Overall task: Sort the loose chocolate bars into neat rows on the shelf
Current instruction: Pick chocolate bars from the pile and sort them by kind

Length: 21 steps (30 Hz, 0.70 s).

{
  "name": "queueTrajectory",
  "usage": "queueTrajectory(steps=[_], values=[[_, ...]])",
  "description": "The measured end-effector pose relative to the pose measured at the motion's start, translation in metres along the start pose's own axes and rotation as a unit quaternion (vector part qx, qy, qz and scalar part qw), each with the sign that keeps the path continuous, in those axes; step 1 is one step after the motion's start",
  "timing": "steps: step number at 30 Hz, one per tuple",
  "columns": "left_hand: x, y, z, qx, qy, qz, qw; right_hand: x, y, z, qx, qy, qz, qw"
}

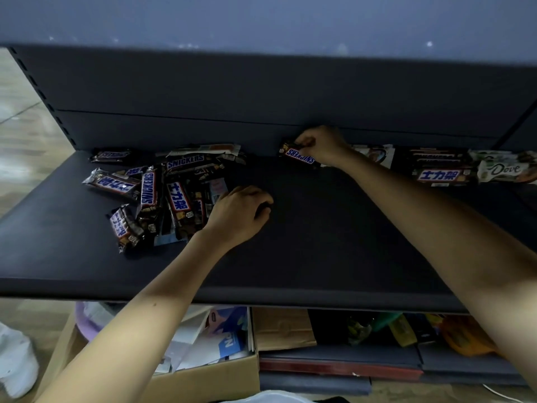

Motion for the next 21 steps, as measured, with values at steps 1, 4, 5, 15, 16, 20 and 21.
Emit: queueTrajectory(steps=[1, 4, 5, 15, 16, 20, 21], values=[[-0.002, 0.0, 0.002, 0.012, 0.007, 0.005, 1.0, -0.005, 0.0, 0.0, 0.015, 0.002, -0.004, 1.0], [-0.005, 0.003, 0.006, 0.041, 0.019, 0.031, 0.998, -0.014, -0.002, 0.001, 0.081, 0.017, -0.024, 0.996], [-0.005, 0.003, 0.007, 0.042, 0.019, 0.038, 0.998, -0.015, -0.003, 0.001, 0.093, 0.02, -0.027, 0.995], [-0.004, 0.004, 0.007, 0.037, 0.015, 0.038, 0.998, -0.013, -0.015, -0.004, 0.17, 0.086, -0.057, 0.98], [-0.004, 0.004, 0.006, 0.037, 0.015, 0.038, 0.998, -0.012, -0.015, -0.005, 0.178, 0.089, -0.067, 0.978], [-0.004, 0.003, 0.006, 0.027, 0.015, 0.044, 0.999, -0.011, -0.014, -0.005, 0.18, 0.083, -0.069, 0.978], [-0.003, 0.003, 0.006, 0.026, 0.015, 0.045, 0.999, -0.011, -0.015, -0.005, 0.181, 0.084, -0.067, 0.978]])
Point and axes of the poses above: each hand's wrist, its own x-axis away from the middle knuckle, its own y-axis out of the back of the hand, z = x × y, the point moved 4 cm from there along -x, towards the middle knuckle
